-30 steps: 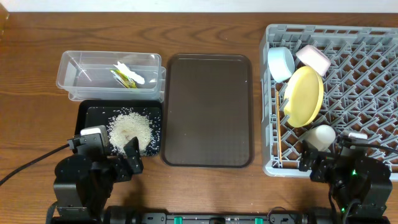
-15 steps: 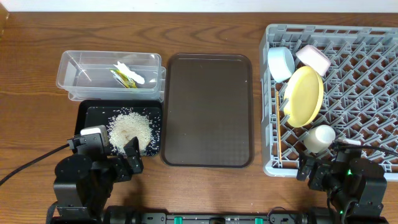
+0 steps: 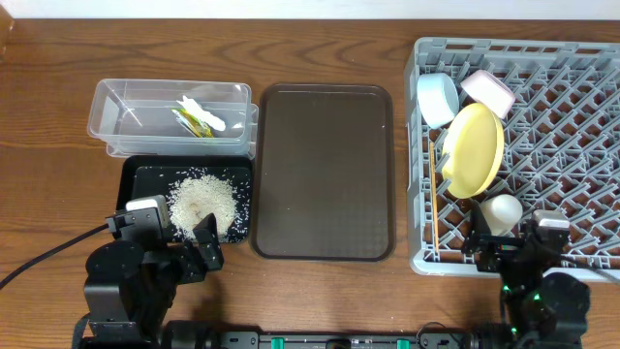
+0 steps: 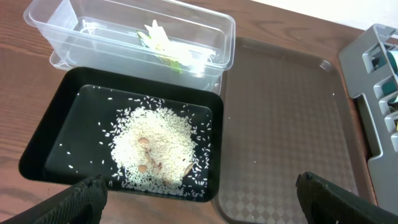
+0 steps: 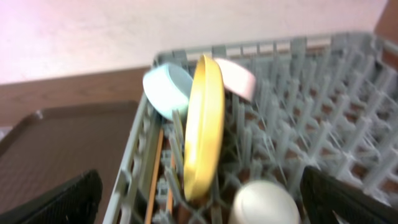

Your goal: Sort waste into correct bins and load items into the dishwasher rack

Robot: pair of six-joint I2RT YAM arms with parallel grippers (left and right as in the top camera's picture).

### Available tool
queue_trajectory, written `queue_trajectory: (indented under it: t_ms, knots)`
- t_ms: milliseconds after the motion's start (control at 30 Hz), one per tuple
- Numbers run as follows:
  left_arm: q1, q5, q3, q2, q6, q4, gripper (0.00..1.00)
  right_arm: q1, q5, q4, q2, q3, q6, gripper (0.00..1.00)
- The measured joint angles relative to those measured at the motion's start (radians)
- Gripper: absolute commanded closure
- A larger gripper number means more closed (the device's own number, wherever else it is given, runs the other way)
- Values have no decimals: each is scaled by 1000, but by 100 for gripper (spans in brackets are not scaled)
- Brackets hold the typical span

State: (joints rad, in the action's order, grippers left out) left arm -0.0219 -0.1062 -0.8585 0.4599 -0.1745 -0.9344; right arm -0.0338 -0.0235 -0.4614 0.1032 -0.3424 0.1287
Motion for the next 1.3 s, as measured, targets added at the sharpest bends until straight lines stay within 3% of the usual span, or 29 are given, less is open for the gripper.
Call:
queue_trajectory:
  t_ms: [467,1300]
  knots:
    - [0,0,0,0,0,-1,0,33,1,396,-89,299,-100,1]
    - [0,0,0,0,0,-1,0,33,2,390,-90,333,-115,1]
